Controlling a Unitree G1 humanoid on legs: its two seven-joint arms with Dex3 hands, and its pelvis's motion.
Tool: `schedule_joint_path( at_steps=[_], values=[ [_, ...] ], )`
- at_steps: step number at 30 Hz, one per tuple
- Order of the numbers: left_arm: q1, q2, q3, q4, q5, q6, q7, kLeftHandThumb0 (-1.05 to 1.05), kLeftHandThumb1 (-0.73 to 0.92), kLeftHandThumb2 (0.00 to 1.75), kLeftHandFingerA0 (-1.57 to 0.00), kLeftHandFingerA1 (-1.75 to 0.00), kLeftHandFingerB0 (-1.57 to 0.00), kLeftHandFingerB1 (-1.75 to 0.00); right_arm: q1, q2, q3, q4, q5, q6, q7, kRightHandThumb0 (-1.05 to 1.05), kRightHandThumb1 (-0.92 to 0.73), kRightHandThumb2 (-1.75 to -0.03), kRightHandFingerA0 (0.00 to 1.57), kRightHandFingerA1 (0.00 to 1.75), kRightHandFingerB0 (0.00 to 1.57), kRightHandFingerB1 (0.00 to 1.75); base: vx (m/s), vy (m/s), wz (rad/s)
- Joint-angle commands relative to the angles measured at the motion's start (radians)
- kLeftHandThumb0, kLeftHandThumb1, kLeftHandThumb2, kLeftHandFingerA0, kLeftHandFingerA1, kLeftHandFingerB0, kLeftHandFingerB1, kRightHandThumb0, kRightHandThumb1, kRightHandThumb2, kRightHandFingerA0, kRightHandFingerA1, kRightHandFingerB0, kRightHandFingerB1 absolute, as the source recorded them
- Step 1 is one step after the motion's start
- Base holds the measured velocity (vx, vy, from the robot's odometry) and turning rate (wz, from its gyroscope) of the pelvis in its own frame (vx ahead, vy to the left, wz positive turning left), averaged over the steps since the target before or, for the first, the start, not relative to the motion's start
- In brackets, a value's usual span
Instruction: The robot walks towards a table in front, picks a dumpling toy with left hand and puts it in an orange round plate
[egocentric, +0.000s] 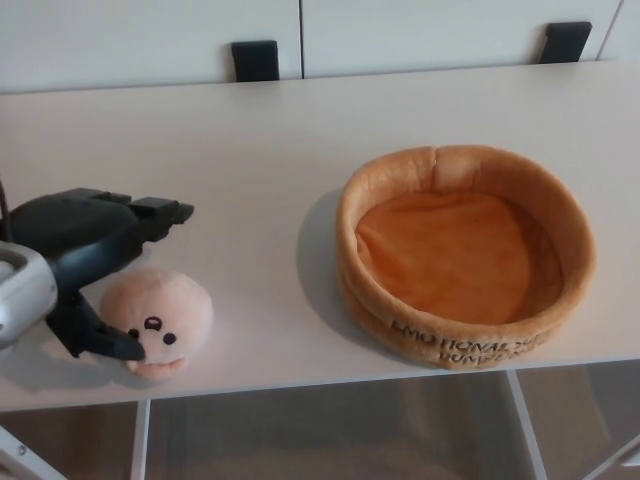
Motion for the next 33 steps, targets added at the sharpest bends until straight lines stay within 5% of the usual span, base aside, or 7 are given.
schedule_joint_path(
  at_steps=[1, 6, 13, 16, 29, 31, 33],
  values=[
    [-0.004, -0.011, -0.003, 0.007, 0.043, 0.029, -0.036, -0.82, 0.41, 0.61, 0.00, -0.14, 0.00, -0.19, 0.000, -0.006, -0.008, 0.001, 0.014, 0.000, 0.011, -0.55, -0.59, -0.86, 0.55, 0.56, 0.23, 0.43, 0.00, 0.000, 0.00],
    [-0.006, -0.004, -0.031, 0.010, 0.047, 0.021, -0.108, -0.66, 0.37, 0.81, 0.00, -0.15, 0.00, -0.13, 0.002, -0.011, 0.005, -0.005, 0.006, -0.013, 0.010, -0.50, -0.72, -0.62, 0.65, 0.53, 0.29, 0.30, 0.00, 0.000, 0.00],
    [-0.020, -0.004, -0.048, 0.022, 0.047, 0.023, -0.173, -0.63, 0.37, 0.79, 0.00, -0.17, 0.00, -0.13, 0.003, -0.009, -0.001, -0.005, 0.016, -0.017, 0.018, -0.56, -0.59, -0.87, 0.57, 0.59, 0.22, 0.43, 0.00, 0.000, 0.00],
    [-0.021, -0.018, -0.042, 0.011, 0.014, 0.068, -0.229, 0.07, 0.42, 0.70, 0.00, -0.07, 0.00, -0.13, -0.001, -0.008, 0.005, -0.002, 0.010, -0.013, 0.015, -0.51, -0.69, -0.61, 0.63, 0.50, 0.28, 0.30, 0.00, 0.000, 0.00],
    [-0.065, -0.044, -0.098, 0.031, 0.050, 0.098, -0.329, 0.02, 0.46, 0.74, 0.00, -0.08, 0.00, -0.21, -0.005, -0.013, 0.017, -0.009, 0.007, -0.017, 0.029, -0.51, -0.69, -0.61, 0.60, 0.46, 0.28, 0.30, 0.00, 0.000, 0.00],
    [-0.078, -0.080, -0.119, 0.039, 0.082, 0.134, -0.318, -0.33, 0.24, 0.64, 0.00, -0.18, 0.00, -0.27, 0.000, -0.014, 0.031, -0.010, -0.005, -0.030, 0.027, -0.59, -0.59, -0.86, 0.52, 0.54, 0.20, 0.42, 0.00, 0.000, 0.00],
    [-0.077, -0.100, -0.132, 0.047, 0.107, 0.134, -0.288, -0.43, 0.35, 0.59, 0.00, -0.13, -0.02, -0.23, 0.000, -0.014, 0.031, -0.011, -0.002, -0.030, 0.029, -0.52, -0.72, -0.61, 0.57, 0.41, 0.26, 0.30, 0.00, 0.000, 0.00]
  ],
)
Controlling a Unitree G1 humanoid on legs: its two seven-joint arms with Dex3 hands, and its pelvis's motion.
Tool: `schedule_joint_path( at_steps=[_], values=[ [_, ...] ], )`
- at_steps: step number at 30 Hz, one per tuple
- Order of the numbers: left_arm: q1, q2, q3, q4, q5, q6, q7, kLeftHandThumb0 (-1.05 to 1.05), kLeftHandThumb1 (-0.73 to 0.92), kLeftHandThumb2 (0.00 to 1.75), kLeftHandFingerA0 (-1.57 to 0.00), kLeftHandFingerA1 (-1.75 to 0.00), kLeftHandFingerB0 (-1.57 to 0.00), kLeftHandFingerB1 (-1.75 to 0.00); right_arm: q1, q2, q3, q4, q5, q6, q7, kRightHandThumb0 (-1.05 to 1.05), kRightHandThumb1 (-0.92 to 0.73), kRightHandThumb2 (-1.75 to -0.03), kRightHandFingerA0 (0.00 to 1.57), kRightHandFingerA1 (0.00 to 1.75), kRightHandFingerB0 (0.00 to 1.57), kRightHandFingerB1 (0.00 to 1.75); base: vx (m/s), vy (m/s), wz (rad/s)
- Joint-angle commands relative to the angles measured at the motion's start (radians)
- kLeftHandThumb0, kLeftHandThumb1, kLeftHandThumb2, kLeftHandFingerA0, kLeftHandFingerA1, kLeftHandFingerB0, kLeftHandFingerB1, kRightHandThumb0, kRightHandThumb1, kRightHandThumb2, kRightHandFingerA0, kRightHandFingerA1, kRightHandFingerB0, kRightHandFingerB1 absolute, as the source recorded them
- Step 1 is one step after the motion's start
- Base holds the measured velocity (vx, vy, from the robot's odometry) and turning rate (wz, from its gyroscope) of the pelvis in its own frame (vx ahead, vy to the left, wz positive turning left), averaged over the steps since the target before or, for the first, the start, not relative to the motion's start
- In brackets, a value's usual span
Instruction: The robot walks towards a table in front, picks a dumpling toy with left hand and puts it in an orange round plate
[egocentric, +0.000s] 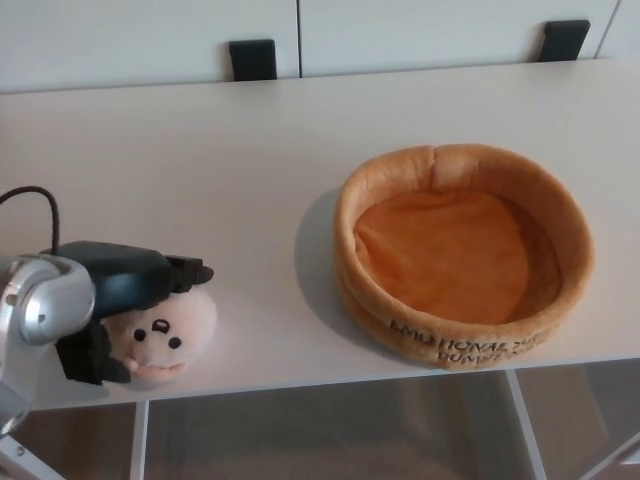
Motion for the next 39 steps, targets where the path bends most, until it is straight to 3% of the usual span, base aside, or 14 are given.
schedule_joint_path(
  at_steps=[1, 8, 11, 12, 16, 20, 21, 22, 25, 26, 28, 33, 35, 39],
  values=[
    [-0.011, -0.050, -0.040, 0.024, 0.074, 0.060, -0.001, -0.43, 0.35, 0.59, 0.00, -0.13, -0.02, -0.23, 0.004, -0.014, 0.014, -0.003, -0.007, -0.015, 0.009, -0.52, -0.72, -0.61, 0.57, 0.41, 0.26, 0.30, 0.00, 0.000, 0.00],
    [0.006, -0.101, -0.071, 0.067, 0.134, 0.034, 0.093, -0.56, 0.33, 0.65, -0.05, -0.25, -0.01, -0.22, 0.001, -0.013, 0.024, -0.005, -0.008, -0.024, 0.002, -0.52, -0.72, -0.61, 0.59, 0.48, 0.26, 0.30, 0.00, 0.000, 0.00],
    [0.040, -0.158, -0.083, 0.153, 0.141, -0.033, 0.253, -0.28, 0.27, 0.81, -0.66, -0.75, -0.01, -0.44, -0.001, -0.014, 0.027, -0.008, -0.006, -0.024, 0.001, -0.58, -0.61, -0.88, 0.54, 0.56, 0.21, 0.43, 0.00, 0.000, 0.00],
    [0.058, -0.179, -0.077, 0.179, 0.135, -0.062, 0.319, -0.38, 0.37, 0.64, -0.90, -0.82, -0.19, -0.37, 0.001, -0.013, 0.029, -0.011, -0.005, -0.027, 0.000, -0.53, -0.74, -0.63, 0.62, 0.49, 0.28, 0.30, 0.00, 0.000, 0.00],
    [0.115, -0.218, -0.051, 0.234, 0.117, -0.130, 0.480, -0.17, 0.64, 0.64, -0.78, -1.27, -0.67, -0.46, 0.004, -0.007, 0.032, -0.011, -0.005, -0.033, -0.003, -0.60, -0.63, -0.90, 0.57, 0.58, 0.23, 0.43, 0.00, 0.000, 0.00],
    [0.134, -0.242, -0.040, 0.286, 0.118, -0.177, 0.579, -0.14, 0.68, 0.64, -0.84, -1.18, -0.73, -0.48, 0.001, -0.008, 0.032, -0.008, -0.003, -0.035, 0.001, -0.58, -0.63, -0.90, 0.55, 0.56, 0.23, 0.43, 0.00, 0.000, 0.00],
    [0.134, -0.251, -0.042, 0.303, 0.126, -0.171, 0.594, -0.13, 0.64, 0.60, -0.75, -1.37, -0.87, -0.55, 0.004, -0.011, 0.030, -0.009, -0.001, -0.042, 0.007, -0.55, -0.76, -0.64, 0.62, 0.45, 0.29, 0.31, 0.00, 0.000, 0.00],
    [0.135, -0.254, -0.042, 0.319, 0.133, -0.176, 0.618, -0.14, 0.65, 0.57, -0.70, -1.52, -0.85, -0.56, 0.004, -0.012, 0.031, -0.009, -0.001, -0.042, 0.008, -0.59, -0.63, -0.91, 0.56, 0.57, 0.24, 0.44, 0.00, 0.000, 0.00],
    [0.135, -0.255, -0.037, 0.353, 0.141, -0.202, 0.670, -0.10, 0.68, 0.55, -0.65, -1.59, -0.87, -0.64, 0.003, -0.015, 0.030, -0.009, -0.001, -0.041, 0.006, -0.61, -0.64, -0.91, 0.58, 0.59, 0.23, 0.44, 0.00, 0.000, 0.00],
    [0.133, -0.249, -0.030, 0.364, 0.140, -0.209, 0.680, -0.06, 0.77, 0.45, -0.58, -1.72, -0.70, -0.97, 0.003, -0.015, 0.028, -0.012, 0.003, -0.042, 0.012, -0.60, -0.64, -0.92, 0.55, 0.58, 0.21, 0.43, 0.00, 0.000, 0.00],
    [0.131, -0.241, -0.018, 0.384, 0.136, -0.225, 0.703, -0.16, 0.67, 0.56, -0.75, -1.58, -0.77, -0.65, 0.005, -0.016, 0.026, -0.019, 0.008, -0.045, 0.020, -0.55, -0.77, -0.64, 0.61, 0.43, 0.28, 0.30, 0.00, 0.000, 0.00],
    [0.126, -0.237, -0.007, 0.396, 0.130, -0.241, 0.716, -0.18, 0.68, 0.52, -0.70, -1.60, -0.80, -0.53, 0.007, -0.018, 0.024, -0.022, 0.009, -0.048, 0.022, -0.58, -0.71, -0.66, 0.56, 0.40, 0.26, 0.32, 0.00, 0.000, 0.00],
    [0.148, -0.246, 0.069, 0.344, 0.046, -0.259, 0.710, -0.11, 0.65, 0.59, -1.01, -1.04, -0.83, -0.53, 0.008, -0.018, 0.023, -0.020, 0.011, -0.043, 0.026, -0.61, -0.64, -0.91, 0.53, 0.54, 0.22, 0.43, 0.00, 0.000, 0.00],
    [0.157, -0.295, 0.172, 0.239, -0.057, -0.253, 0.696, -0.11, 0.69, 0.60, -1.12, -0.77, -0.82, -0.54, 0.006, -0.019, 0.027, -0.020, 0.006, -0.042, 0.024, -0.55, -0.76, -0.64, 0.61, 0.41, 0.29, 0.30, 0.00, 0.000, 0.00]
  ],
)
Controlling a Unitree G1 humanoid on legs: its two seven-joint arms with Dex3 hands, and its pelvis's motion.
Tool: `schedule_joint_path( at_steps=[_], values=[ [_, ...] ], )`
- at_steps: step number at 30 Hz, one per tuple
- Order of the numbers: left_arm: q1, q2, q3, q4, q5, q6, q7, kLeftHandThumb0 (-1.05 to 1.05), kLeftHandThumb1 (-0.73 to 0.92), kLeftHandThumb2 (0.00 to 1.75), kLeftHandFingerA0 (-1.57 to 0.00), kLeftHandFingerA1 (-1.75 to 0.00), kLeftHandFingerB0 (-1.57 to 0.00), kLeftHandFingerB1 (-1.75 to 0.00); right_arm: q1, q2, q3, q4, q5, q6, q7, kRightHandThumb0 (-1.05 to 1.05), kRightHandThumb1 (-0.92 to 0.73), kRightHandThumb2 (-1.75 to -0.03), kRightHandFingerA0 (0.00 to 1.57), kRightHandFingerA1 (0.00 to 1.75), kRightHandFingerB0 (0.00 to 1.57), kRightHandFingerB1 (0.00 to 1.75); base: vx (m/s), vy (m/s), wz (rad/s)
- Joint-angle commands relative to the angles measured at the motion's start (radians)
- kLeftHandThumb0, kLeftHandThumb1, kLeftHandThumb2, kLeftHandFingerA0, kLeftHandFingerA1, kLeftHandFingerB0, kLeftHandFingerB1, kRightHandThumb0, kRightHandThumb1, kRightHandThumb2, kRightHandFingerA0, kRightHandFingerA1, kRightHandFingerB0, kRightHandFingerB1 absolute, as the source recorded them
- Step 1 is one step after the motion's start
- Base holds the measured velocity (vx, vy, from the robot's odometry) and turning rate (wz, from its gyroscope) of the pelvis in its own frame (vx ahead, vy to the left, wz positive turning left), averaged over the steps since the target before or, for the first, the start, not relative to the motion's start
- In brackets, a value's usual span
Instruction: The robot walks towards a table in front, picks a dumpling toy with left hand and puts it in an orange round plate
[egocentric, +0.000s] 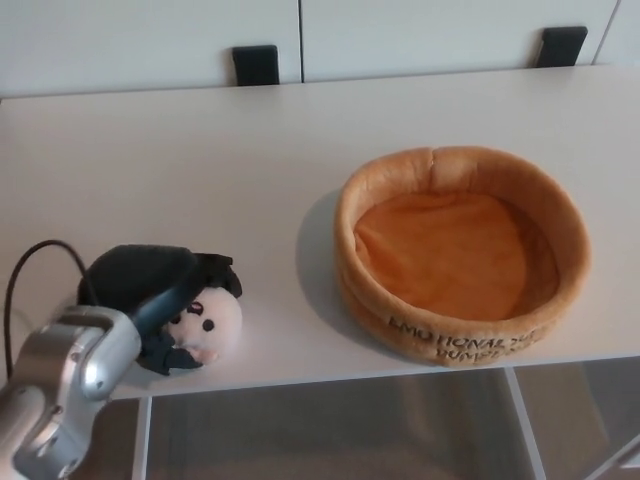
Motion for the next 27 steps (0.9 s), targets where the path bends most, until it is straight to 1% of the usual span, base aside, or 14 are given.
schedule_joint_path(
  at_steps=[1, 2, 4, 5, 8, 10, 12, 16, 17, 22, 23, 25, 26, 27],
  values=[
    [0.046, -0.046, 0.112, -0.081, -0.138, -0.034, 0.029, -0.11, 0.69, 0.60, -1.12, -0.77, -0.82, -0.54, 0.002, -0.019, 0.000, -0.003, 0.003, -0.005, 0.012, -0.55, -0.76, -0.64, 0.61, 0.41, 0.29, 0.30, 0.00, 0.000, 0.00],
    [0.037, -0.073, 0.142, -0.131, -0.171, -0.011, 0.019, -0.17, 0.63, 0.65, -1.08, -0.81, -0.80, -0.59, 0.001, -0.019, 0.000, -0.005, 0.005, -0.007, 0.015, -0.61, -0.63, -0.92, 0.53, 0.54, 0.24, 0.44, 0.00, 0.000, 0.00],
    [0.025, -0.115, 0.188, -0.209, -0.219, 0.023, 0.002, -0.17, 0.63, 0.65, -1.08, -0.81, -0.80, -0.59, 0.000, -0.020, -0.001, -0.007, 0.007, -0.009, 0.020, -0.61, -0.63, -0.92, 0.53, 0.54, 0.24, 0.44, 0.00, 0.000, 0.00],
    [0.019, -0.131, 0.208, -0.230, -0.240, 0.001, 0.010, -0.09, 0.65, 0.59, -1.11, -0.82, -0.84, -0.57, 0.000, -0.019, -0.005, -0.010, 0.012, -0.004, 0.022, -0.59, -0.62, -0.91, 0.55, 0.57, 0.24, 0.44, 0.00, 0.000, 0.00],
    [0.019, -0.146, 0.225, -0.246, -0.244, -0.006, 0.003, -0.09, 0.65, 0.59, -1.11, -0.82, -0.84, -0.57, 0.000, -0.018, -0.006, -0.012, 0.014, -0.001, 0.023, -0.59, -0.62, -0.91, 0.55, 0.57, 0.24, 0.44, 0.00, 0.000, 0.00],
    [-0.048, -0.196, 0.259, -0.356, -0.298, 0.005, -0.004, -0.09, 0.64, 0.59, -1.16, -0.86, -0.86, -0.59, -0.002, -0.022, -0.003, -0.012, 0.011, 0.010, 0.022, -0.60, -0.63, -0.91, 0.58, 0.60, 0.23, 0.44, 0.00, 0.000, 0.00],
    [-0.078, -0.216, 0.267, -0.397, -0.309, 0.030, -0.018, -0.13, 0.64, 0.59, -1.16, -0.88, -0.88, -0.59, -0.002, -0.022, -0.002, -0.013, 0.010, 0.010, 0.017, -0.60, -0.63, -0.91, 0.59, 0.61, 0.24, 0.44, 0.00, 0.000, 0.00],
    [-0.165, -0.265, 0.258, -0.474, -0.314, 0.096, -0.048, -0.07, 0.63, 0.59, -1.19, -0.90, -0.89, -0.61, -0.007, -0.019, -0.002, -0.010, 0.011, 0.020, 0.017, -0.61, -0.63, -0.91, 0.54, 0.55, 0.24, 0.44, 0.00, 0.000, 0.00],
    [-0.201, -0.287, 0.234, -0.481, -0.302, 0.094, -0.045, -0.04, 0.62, 0.58, -1.20, -0.82, -0.88, -0.61, -0.008, -0.017, -0.002, -0.007, 0.010, 0.021, 0.016, -0.53, -0.75, -0.64, 0.62, 0.41, 0.30, 0.31, 0.00, 0.000, 0.00],
    [-0.257, -0.321, 0.197, -0.497, -0.281, 0.103, -0.043, -0.04, 0.62, 0.58, -1.20, -0.82, -0.88, -0.61, -0.009, -0.014, -0.002, -0.001, 0.009, 0.021, 0.014, -0.53, -0.75, -0.64, 0.62, 0.41, 0.30, 0.31, 0.00, 0.000, 0.00],
    [-0.289, -0.346, 0.169, -0.486, -0.269, 0.110, -0.040, -0.07, 0.59, 0.57, -1.16, -0.89, -0.91, -0.61, -0.007, -0.016, 0.001, -0.002, 0.006, 0.018, 0.017, -0.60, -0.63, -0.91, 0.53, 0.54, 0.23, 0.44, 0.00, 0.000, 0.00],
    [-0.329, -0.377, 0.134, -0.473, -0.254, 0.120, -0.036, -0.07, 0.59, 0.57, -1.16, -0.89, -0.91, -0.61, -0.006, -0.019, 0.005, -0.004, 0.003, 0.014, 0.021, -0.60, -0.63, -0.91, 0.53, 0.54, 0.23, 0.44, -0.01, -0.004, 0.03],
    [-0.360, -0.398, 0.100, -0.454, -0.228, 0.129, -0.032, -0.14, 0.56, 0.60, -1.13, -1.14, -0.88, -0.61, -0.008, -0.018, 0.008, 0.000, 0.000, 0.014, 0.021, -0.59, -0.63, -0.91, 0.54, 0.56, 0.23, 0.43, 0.00, 0.000, 0.00],
    [-0.402, -0.433, 0.036, -0.397, -0.178, 0.150, -0.025, -0.15, 0.58, 0.58, -0.98, -1.28, -0.88, -0.57, -0.014, -0.014, 0.009, 0.005, -0.001, 0.019, 0.020, -0.59, -0.63, -0.90, 0.56, 0.57, 0.22, 0.43, 0.00, 0.000, 0.00]
  ],
)
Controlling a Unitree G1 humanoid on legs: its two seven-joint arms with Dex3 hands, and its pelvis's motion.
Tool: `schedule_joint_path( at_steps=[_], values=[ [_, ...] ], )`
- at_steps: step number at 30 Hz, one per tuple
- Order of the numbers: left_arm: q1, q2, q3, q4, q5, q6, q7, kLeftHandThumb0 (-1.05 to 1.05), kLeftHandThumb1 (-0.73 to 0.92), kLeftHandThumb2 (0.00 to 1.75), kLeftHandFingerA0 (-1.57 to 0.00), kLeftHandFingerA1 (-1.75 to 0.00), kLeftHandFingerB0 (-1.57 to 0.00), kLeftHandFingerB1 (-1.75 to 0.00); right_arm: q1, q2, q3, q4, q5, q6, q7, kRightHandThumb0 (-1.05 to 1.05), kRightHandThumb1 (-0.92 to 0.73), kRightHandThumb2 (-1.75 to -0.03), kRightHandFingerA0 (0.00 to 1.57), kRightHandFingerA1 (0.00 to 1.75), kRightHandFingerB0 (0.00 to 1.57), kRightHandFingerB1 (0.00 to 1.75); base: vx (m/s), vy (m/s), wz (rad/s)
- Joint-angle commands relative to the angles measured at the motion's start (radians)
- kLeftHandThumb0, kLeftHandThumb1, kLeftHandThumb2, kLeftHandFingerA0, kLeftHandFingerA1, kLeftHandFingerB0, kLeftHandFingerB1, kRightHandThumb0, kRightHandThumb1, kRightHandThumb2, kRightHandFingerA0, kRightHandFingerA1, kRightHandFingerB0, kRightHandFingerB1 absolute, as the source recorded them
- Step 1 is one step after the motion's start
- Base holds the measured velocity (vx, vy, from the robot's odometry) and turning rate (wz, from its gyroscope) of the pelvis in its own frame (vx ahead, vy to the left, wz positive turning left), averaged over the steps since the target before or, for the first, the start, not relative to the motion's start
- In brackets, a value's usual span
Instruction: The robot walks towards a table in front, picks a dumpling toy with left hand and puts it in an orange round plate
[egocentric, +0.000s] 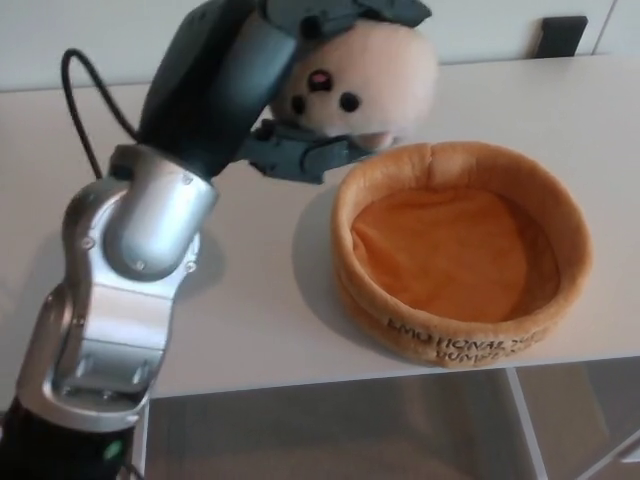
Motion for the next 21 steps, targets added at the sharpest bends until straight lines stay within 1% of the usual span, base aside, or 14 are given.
schedule_joint_path(
  at_steps=[1, 4, 5, 9, 10, 11, 12, 15, 16, 17, 18, 19, 20, 21],
  values=[
    [-0.148, -0.105, -0.168, 0.118, 0.115, 0.090, 0.011, -0.15, 0.58, 0.58, -0.98, -1.28, -0.88, -0.57, -0.009, -0.007, 0.007, 0.012, -0.005, 0.010, 0.005, -0.59, -0.63, -0.90, 0.56, 0.57, 0.22, 0.43, 0.00, 0.000, 0.00],
    [-0.168, -0.120, -0.202, 0.159, 0.136, 0.108, 0.021, -0.15, 0.60, 0.58, -0.97, -1.28, -0.89, -0.57, -0.012, -0.005, 0.009, 0.013, -0.005, 0.011, 0.003, -0.61, -0.63, -0.90, 0.58, 0.58, 0.23, 0.43, 0.00, 0.000, 0.00],
    [-0.181, -0.130, -0.223, 0.202, 0.149, 0.111, 0.030, -0.15, 0.59, 0.57, -0.96, -1.25, -0.91, -0.58, -0.012, -0.006, 0.009, 0.010, -0.005, 0.009, 0.001, -0.58, -0.63, -0.91, 0.59, 0.63, 0.24, 0.44, 0.00, 0.000, 0.00],
    [-0.206, -0.141, -0.271, 0.311, 0.192, 0.110, 0.057, -0.14, 0.60, 0.58, -0.98, -1.23, -0.90, -0.57, -0.018, -0.005, 0.008, 0.007, -0.001, 0.006, 0.003, -0.62, -0.63, -0.90, 0.58, 0.58, 0.25, 0.44, 0.00, 0.000, 0.00],
    [-0.210, -0.139, -0.280, 0.362, 0.197, 0.093, 0.076, -0.12, 0.60, 0.58, -0.99, -1.22, -0.88, -0.57, -0.024, -0.001, 0.003, 0.010, 0.004, 0.008, 0.007, -0.55, -0.75, -0.63, 0.65, 0.49, 0.31, 0.31, 0.00, 0.000, 0.00],
    [-0.212, -0.139, -0.282, 0.376, 0.197, 0.088, 0.082, -0.12, 0.60, 0.58, -0.99, -1.22, -0.88, -0.57, -0.026, 0.000, 0.002, 0.011, 0.005, 0.008, 0.008, -0.55, -0.75, -0.63, 0.65, 0.49, 0.31, 0.31, 0.00, 0.000, 0.00],
    [-0.211, -0.135, -0.289, 0.403, 0.202, 0.082, 0.089, -0.13, 0.58, 0.58, -0.92, -1.40, -0.84, -0.58, -0.027, -0.001, -0.003, 0.011, 0.011, 0.007, 0.016, -0.55, -0.75, -0.63, 0.64, 0.51, 0.31, 0.31, 0.00, 0.000, 0.00],
    [-0.211, -0.124, -0.294, 0.446, 0.206, 0.065, 0.099, -0.13, 0.57, 0.57, -0.91, -1.42, -0.81, -0.56, -0.030, -0.003, -0.003, 0.011, 0.010, 0.008, 0.022, -0.56, -0.75, -0.63, 0.62, 0.52, 0.31, 0.31, 0.00, 0.000, 0.00],
    [-0.209, -0.113, -0.301, 0.473, 0.213, 0.053, 0.104, -0.15, 0.58, 0.55, -0.78, -1.63, -0.77, -0.94, -0.032, -0.002, -0.004, 0.010, 0.010, 0.011, 0.022, -0.55, -0.74, -0.63, 0.64, 0.50, 0.31, 0.31, 0.00, 0.000, 0.00],
    [-0.208, -0.108, -0.305, 0.484, 0.218, 0.048, 0.106, -0.15, 0.58, 0.55, -0.78, -1.63, -0.77, -0.94, -0.032, -0.001, -0.005, 0.010, 0.011, 0.013, 0.022, -0.55, -0.74, -0.63, 0.64, 0.50, 0.31, 0.31, 0.00, 0.000, 0.00],
    [-0.205, -0.098, -0.312, 0.502, 0.225, 0.041, 0.108, -0.10, 0.63, 0.53, -0.77, -1.72, -0.80, -0.76, -0.034, 0.000, -0.002, 0.012, 0.008, 0.014, 0.022, -0.55, -0.74, -0.63, 0.63, 0.50, 0.30, 0.31, 0.00, 0.000, 0.00],
    [-0.203, -0.094, -0.314, 0.508, 0.226, 0.040, 0.108, -0.10, 0.63, 0.53, -0.77, -1.72, -0.80, -0.76, -0.035, 0.000, 0.000, 0.014, 0.005, 0.013, 0.022, -0.55, -0.74, -0.63, 0.63, 0.50, 0.30, 0.31, 0.00, 0.000, 0.00],
    [-0.202, -0.088, -0.322, 0.513, 0.237, 0.061, 0.091, -0.21, 0.60, 0.59, -0.82, -1.54, -0.71, -0.49, -0.038, -0.001, 0.001, 0.016, 0.004, 0.015, 0.024, -0.55, -0.74, -0.63, 0.65, 0.54, 0.31, 0.31, 0.00, 0.000, 0.00],
    [-0.204, -0.084, -0.331, 0.512, 0.248, 0.090, 0.070, -0.21, 0.60, 0.59, -0.82, -1.54, -0.71, -0.49, -0.040, -0.001, 0.000, 0.016, 0.005, 0.018, 0.025, -0.55, -0.74, -0.63, 0.65, 0.54, 0.31, 0.31, 0.00, 0.000, 0.00]
  ],
)
